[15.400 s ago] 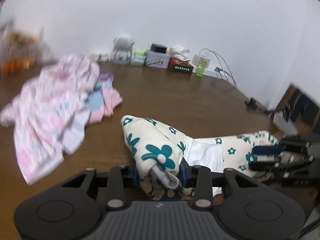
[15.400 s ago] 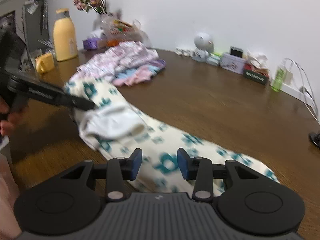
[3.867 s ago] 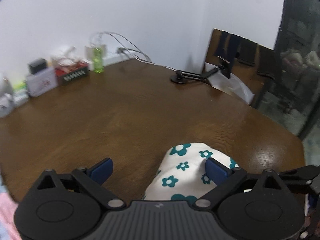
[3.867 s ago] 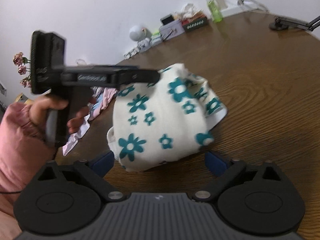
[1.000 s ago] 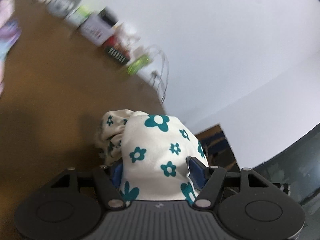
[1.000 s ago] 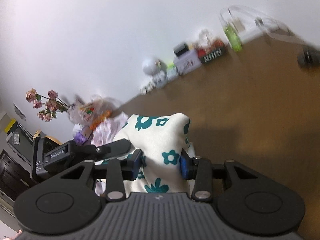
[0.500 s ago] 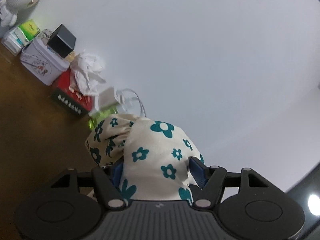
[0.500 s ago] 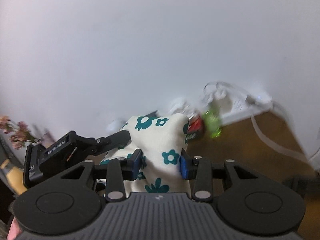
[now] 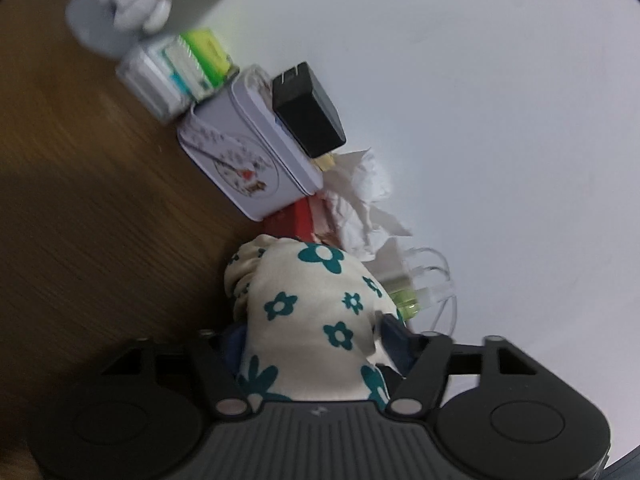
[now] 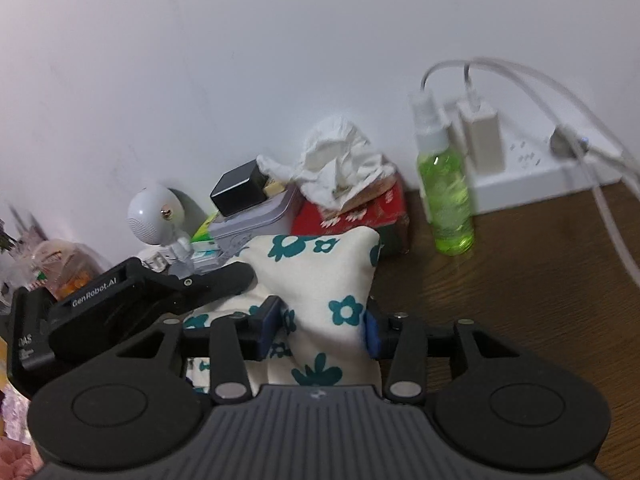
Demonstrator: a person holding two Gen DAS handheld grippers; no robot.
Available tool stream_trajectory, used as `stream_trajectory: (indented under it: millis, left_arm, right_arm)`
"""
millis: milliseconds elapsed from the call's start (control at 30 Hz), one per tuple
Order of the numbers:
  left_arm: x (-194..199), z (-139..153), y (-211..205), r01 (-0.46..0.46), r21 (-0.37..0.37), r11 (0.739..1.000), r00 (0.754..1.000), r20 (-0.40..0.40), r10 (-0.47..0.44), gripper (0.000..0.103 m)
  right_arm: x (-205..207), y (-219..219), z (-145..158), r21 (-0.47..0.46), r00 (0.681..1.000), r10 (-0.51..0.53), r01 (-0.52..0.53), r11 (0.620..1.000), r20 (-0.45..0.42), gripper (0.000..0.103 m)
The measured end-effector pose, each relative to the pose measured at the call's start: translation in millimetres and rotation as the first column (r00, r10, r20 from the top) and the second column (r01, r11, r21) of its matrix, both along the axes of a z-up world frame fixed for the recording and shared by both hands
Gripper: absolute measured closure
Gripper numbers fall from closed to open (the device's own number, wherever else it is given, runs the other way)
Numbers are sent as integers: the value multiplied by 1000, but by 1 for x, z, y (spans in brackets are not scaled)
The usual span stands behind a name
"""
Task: Fold clothes
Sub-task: 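Lift the bundle with both tools and carry it toward the wall items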
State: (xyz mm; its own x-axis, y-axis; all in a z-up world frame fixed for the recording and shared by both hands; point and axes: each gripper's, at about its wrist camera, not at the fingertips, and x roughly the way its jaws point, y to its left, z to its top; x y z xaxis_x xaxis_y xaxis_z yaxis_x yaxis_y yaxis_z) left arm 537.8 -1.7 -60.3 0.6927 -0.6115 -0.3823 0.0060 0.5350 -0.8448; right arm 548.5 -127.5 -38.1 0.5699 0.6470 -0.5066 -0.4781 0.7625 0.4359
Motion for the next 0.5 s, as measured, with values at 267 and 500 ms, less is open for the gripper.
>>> stream_trajectory:
  millis: [267,500]
  left_arm:
    - [-55,72,-12,-100,399,912,940,337,-44,25]
    - [-59,82,-60,-202,642,740,908,406,-105,56]
  right_arm:
    - [-27,-22,13,81,987,-76,65,995,140,48]
    - [-34,-3,19,38,967,-78,71,997,244,58]
